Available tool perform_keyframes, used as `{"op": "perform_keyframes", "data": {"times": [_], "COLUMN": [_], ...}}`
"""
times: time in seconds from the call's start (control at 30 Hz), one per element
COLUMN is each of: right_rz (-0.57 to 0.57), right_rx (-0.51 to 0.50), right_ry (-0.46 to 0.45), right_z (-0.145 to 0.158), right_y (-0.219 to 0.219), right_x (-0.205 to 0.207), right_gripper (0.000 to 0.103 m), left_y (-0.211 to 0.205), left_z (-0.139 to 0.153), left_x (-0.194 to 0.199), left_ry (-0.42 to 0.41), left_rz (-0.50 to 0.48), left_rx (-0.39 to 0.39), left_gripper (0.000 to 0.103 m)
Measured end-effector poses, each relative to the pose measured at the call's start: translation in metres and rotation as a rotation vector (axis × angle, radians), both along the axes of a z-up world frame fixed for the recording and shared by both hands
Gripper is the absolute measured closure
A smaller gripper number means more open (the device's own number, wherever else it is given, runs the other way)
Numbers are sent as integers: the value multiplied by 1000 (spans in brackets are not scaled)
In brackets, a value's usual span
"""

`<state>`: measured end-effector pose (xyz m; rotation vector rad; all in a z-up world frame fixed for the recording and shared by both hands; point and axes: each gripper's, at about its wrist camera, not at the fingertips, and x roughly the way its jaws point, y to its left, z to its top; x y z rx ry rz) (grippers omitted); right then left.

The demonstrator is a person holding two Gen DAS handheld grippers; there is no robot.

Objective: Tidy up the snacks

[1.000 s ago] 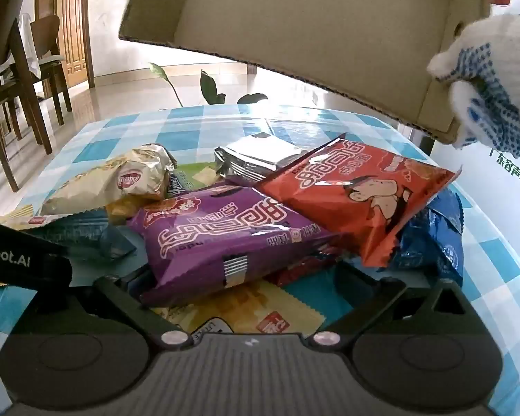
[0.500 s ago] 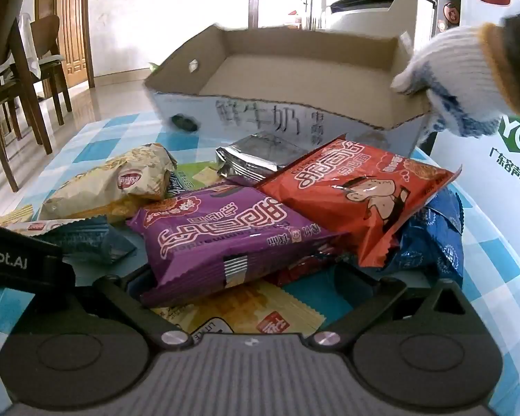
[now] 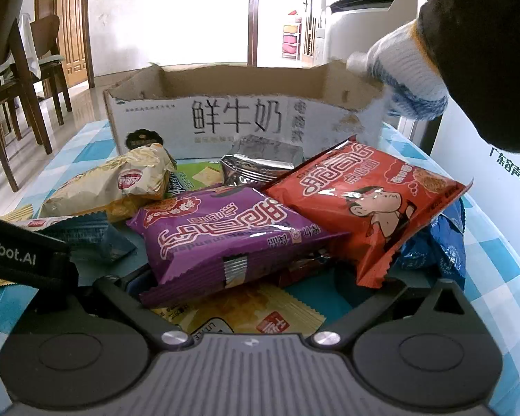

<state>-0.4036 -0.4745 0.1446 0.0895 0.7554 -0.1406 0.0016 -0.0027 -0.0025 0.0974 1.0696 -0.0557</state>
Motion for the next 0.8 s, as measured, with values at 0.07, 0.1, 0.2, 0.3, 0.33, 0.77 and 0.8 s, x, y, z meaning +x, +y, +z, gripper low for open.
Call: {"op": "perform_keyframes", "data": {"times": [0.07, 0.1, 0.2, 0.3, 0.33, 0.77, 0.8], "right_rz": [0, 0, 0, 0, 0, 0, 0], "right_rx": [2, 2, 2, 2, 2, 2, 1], "right_ry": [0, 0, 1, 0, 0, 0, 0], "right_z": [0, 0, 0, 0, 0, 0, 0], "right_y": [0, 0, 0, 0, 0, 0, 0], "right_x": [0, 0, 0, 0, 0, 0, 0], "right_gripper": [0, 0, 0, 0, 0, 0, 0], "left_y": [0, 0, 0, 1, 0, 11, 13], "left_z": [0, 1, 2, 5, 6, 52, 55], "left_x": [0, 0, 0, -3, -4, -15, -16], "left_ry": [1, 2, 1, 1, -3, -110, -115], "left_rz": [7, 8, 8, 16, 17, 39, 41], "left_rx": [11, 14, 20, 5, 1, -61, -73], "left_gripper": [1, 1, 1, 1, 1, 1, 1]}}
